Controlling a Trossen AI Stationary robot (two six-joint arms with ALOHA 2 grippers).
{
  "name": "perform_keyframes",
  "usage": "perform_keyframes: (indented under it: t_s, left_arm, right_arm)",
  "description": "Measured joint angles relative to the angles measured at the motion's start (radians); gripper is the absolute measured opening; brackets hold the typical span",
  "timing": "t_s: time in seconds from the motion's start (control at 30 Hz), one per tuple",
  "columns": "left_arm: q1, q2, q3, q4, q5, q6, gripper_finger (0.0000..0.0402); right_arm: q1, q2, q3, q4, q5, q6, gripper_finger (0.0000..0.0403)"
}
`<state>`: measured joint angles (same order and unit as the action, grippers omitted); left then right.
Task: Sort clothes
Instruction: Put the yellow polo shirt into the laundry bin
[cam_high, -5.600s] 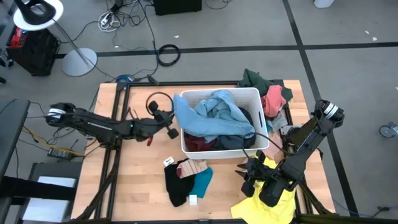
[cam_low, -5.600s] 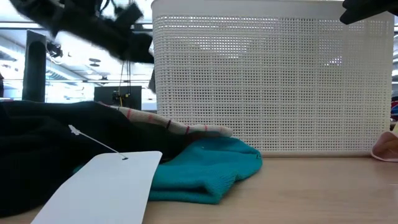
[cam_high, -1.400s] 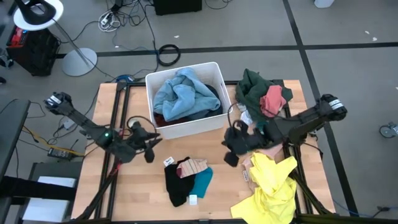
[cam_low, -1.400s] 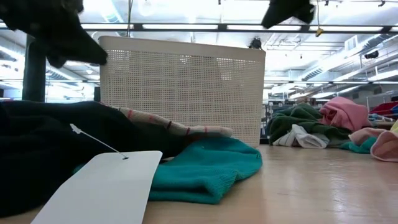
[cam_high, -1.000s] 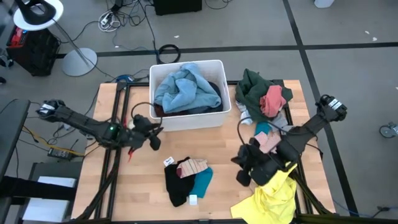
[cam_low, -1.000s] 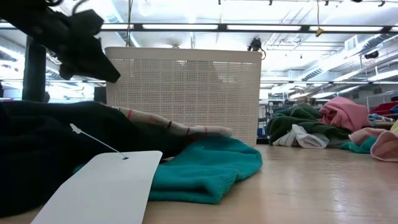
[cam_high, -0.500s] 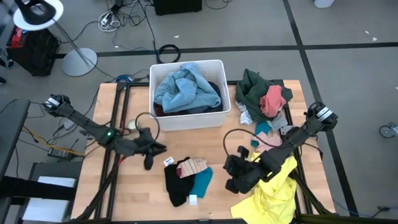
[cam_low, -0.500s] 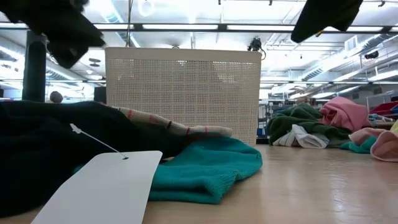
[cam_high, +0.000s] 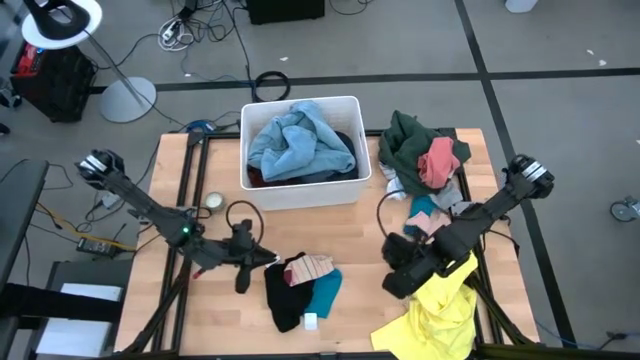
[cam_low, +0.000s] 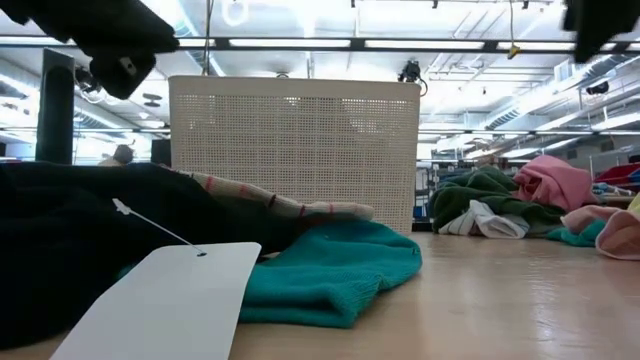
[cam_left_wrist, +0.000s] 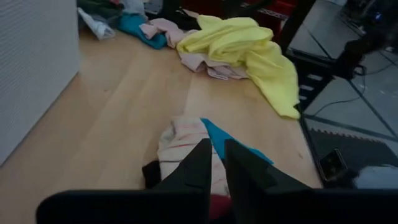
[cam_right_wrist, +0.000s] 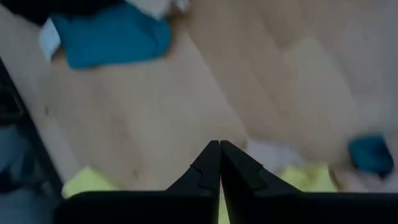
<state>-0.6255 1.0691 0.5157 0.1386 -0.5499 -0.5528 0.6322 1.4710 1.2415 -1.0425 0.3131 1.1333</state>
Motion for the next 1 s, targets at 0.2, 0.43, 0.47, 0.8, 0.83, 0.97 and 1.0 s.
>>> perform_keyframes:
  t_s: [0.2, 0.43, 0.47, 0.8, 0.83, 0.97, 1.0]
  left_arm:
    - [0.029, 0.054, -0.001, 0.070, 0.065, 0.023, 0.0049]
    - [0.037, 0.058, -0.001, 0.079, 0.073, 0.022, 0.0049]
    - [0.037, 0.058, -0.001, 0.081, 0.072, 0.023, 0.0049]
    - [0.037, 0.058, -0.001, 0.075, 0.067, 0.040, 0.0048]
    - [0.037, 0.058, -0.001, 0.075, 0.066, 0.048, 0.0048]
    - [0.037, 0.058, -0.001, 0.075, 0.065, 0.052, 0.0048]
    - [0.037, 0.058, -0.001, 0.075, 0.065, 0.052, 0.0048]
  right_arm:
    - [0.033, -0.092, 0.000, -0.141, -0.134, 0.132, 0.0038]
    - [0.105, -0.140, 0.000, -0.278, -0.239, 0.332, 0.0105]
    - [0.118, -0.140, 0.000, -0.279, -0.239, 0.349, 0.0118]
    - [0.253, -0.051, 0.000, -0.276, -0.265, 0.552, 0.0214]
    - [0.266, -0.032, 0.000, -0.276, -0.265, 0.572, 0.0221]
    - [0.305, 0.058, 0.000, -0.272, -0.267, 0.628, 0.0239]
    - [0.310, 0.080, 0.000, -0.270, -0.271, 0.635, 0.0243]
